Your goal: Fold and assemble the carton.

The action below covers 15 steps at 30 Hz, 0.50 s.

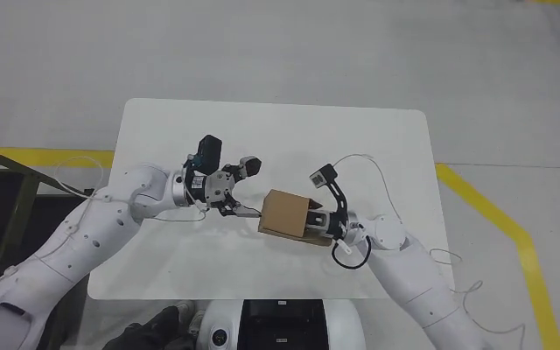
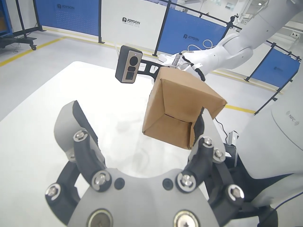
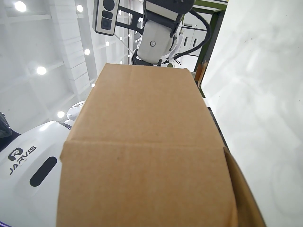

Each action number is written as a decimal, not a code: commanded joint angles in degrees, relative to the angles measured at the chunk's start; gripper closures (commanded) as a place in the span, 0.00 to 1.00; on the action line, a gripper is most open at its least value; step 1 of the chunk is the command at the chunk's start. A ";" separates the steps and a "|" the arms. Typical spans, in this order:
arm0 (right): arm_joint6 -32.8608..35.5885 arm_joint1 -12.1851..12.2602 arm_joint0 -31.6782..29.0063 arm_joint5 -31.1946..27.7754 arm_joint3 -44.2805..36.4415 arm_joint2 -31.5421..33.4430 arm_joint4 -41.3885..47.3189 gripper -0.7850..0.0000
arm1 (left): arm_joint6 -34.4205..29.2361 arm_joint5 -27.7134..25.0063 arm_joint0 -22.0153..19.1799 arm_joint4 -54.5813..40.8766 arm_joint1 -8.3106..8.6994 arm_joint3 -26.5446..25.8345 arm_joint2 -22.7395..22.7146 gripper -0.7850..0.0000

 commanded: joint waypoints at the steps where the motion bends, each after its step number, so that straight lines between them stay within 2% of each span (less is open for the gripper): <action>1: 0.01 0.00 -0.03 0.05 -0.15 -0.11 -0.06 1.00 | -0.94 0.07 -0.06 -0.18 -0.33 0.07 0.04 0.00; 15: -0.05 -0.33 0.51 0.06 -0.01 -1.62 0.35 1.00 | -3.65 -0.22 1.04 -0.46 -1.65 -0.19 -2.06 0.00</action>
